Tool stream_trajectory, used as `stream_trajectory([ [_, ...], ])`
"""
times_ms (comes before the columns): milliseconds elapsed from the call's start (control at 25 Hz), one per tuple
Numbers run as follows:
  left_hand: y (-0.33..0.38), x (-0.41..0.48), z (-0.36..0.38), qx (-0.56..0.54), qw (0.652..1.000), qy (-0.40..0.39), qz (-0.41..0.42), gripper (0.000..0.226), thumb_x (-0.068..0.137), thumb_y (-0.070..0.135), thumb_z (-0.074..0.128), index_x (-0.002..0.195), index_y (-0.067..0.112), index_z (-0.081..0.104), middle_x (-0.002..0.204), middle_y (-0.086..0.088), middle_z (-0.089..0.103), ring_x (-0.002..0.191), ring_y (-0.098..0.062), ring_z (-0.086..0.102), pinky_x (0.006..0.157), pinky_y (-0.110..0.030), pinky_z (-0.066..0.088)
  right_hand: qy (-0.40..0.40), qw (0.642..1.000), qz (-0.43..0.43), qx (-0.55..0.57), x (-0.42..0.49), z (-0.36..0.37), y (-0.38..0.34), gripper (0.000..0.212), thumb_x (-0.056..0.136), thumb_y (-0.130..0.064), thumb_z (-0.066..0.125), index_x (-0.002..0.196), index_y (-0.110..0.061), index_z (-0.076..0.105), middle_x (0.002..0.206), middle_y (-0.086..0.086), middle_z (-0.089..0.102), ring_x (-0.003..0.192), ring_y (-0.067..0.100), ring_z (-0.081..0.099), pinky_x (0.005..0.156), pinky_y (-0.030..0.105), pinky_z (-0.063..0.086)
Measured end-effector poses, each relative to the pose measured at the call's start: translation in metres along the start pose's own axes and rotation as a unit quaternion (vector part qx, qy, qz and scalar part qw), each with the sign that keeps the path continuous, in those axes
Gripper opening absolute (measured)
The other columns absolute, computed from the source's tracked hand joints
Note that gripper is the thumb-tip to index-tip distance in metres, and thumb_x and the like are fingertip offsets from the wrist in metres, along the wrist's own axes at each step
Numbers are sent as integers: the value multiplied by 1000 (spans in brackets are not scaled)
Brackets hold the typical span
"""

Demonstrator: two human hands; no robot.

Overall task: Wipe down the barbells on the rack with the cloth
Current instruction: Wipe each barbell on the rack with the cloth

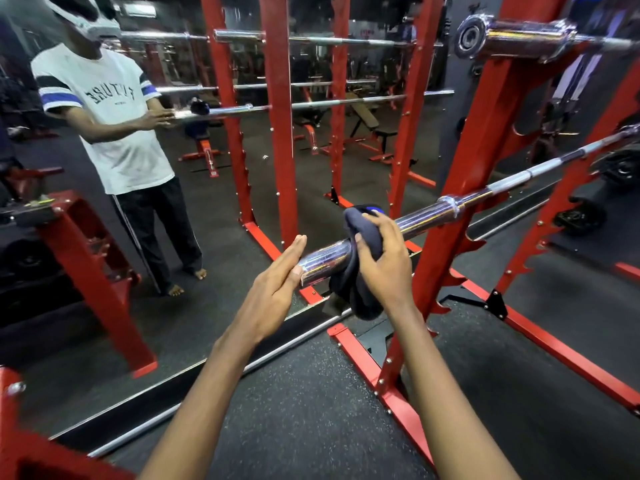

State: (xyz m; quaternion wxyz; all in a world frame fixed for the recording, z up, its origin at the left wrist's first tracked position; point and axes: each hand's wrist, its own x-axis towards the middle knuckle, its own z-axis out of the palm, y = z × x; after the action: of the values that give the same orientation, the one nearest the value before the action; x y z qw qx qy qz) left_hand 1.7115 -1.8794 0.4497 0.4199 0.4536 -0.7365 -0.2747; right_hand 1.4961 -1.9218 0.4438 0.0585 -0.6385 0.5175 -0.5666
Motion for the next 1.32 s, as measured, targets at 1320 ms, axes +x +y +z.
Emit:
stream_trajectory([
  [1320,-1,-22,9,-378,917,27,-125,73,97,60,26,151,13,42,156,4,44,146,0,32,124,-27,18,146,987,44,56,-88,88,-49,49,103,-33,55,145,-10,45,154,7,41,150,14,33,124,31,26],
])
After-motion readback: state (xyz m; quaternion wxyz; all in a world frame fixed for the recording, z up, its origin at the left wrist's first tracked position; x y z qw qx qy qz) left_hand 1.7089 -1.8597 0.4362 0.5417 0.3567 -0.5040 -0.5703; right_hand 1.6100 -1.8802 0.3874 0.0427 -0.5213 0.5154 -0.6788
